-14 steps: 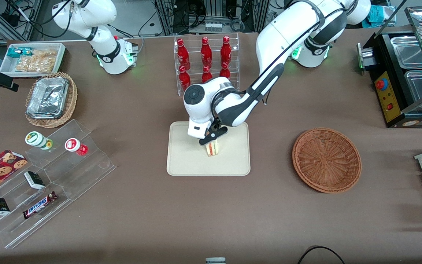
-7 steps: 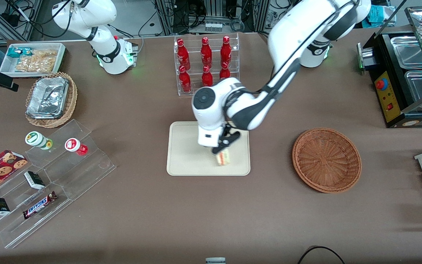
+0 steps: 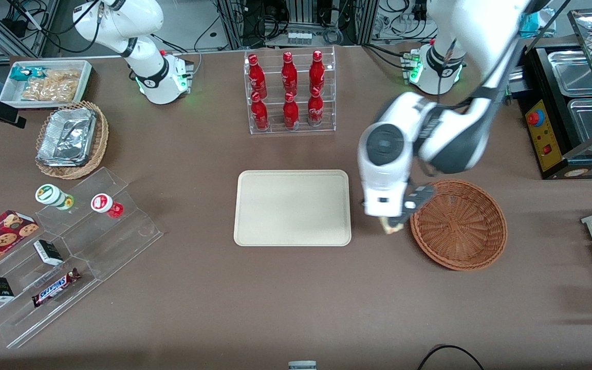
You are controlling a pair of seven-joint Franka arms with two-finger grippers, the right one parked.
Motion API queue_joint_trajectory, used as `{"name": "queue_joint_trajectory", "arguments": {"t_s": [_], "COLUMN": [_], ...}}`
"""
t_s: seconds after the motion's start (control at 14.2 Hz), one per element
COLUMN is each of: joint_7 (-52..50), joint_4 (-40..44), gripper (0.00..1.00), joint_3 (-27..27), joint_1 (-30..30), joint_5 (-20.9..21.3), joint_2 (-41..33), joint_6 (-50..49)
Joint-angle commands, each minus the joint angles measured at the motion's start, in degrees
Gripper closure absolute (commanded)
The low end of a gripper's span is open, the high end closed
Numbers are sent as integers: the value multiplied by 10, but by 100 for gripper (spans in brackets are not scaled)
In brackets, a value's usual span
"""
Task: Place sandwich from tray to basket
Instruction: 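Lift the sandwich and carry it over the wicker basket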
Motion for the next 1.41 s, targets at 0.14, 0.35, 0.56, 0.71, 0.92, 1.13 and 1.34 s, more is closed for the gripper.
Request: {"name": "queue_joint_trajectory", "arguments": {"t_s": [0.14, 0.35, 0.56, 0.71, 0.92, 1.13, 1.34], "joint_7": [122, 159, 182, 186, 208, 209, 213], "joint_4": [-209, -246, -245, -243, -237, -211, -196], "gripper": [83, 82, 77, 76, 74, 73, 18], "joint_3": [-4, -4, -3, -3, -2, -2, -2], "joint_1": [148, 209, 223, 237, 245, 245, 245], "joint_5": [-27, -27, -27, -26, -27, -26, -23], "joint_2": [-101, -88, -60, -52, -37, -10, 8], "joint_6": [93, 152, 174, 181, 210, 232, 232]}}
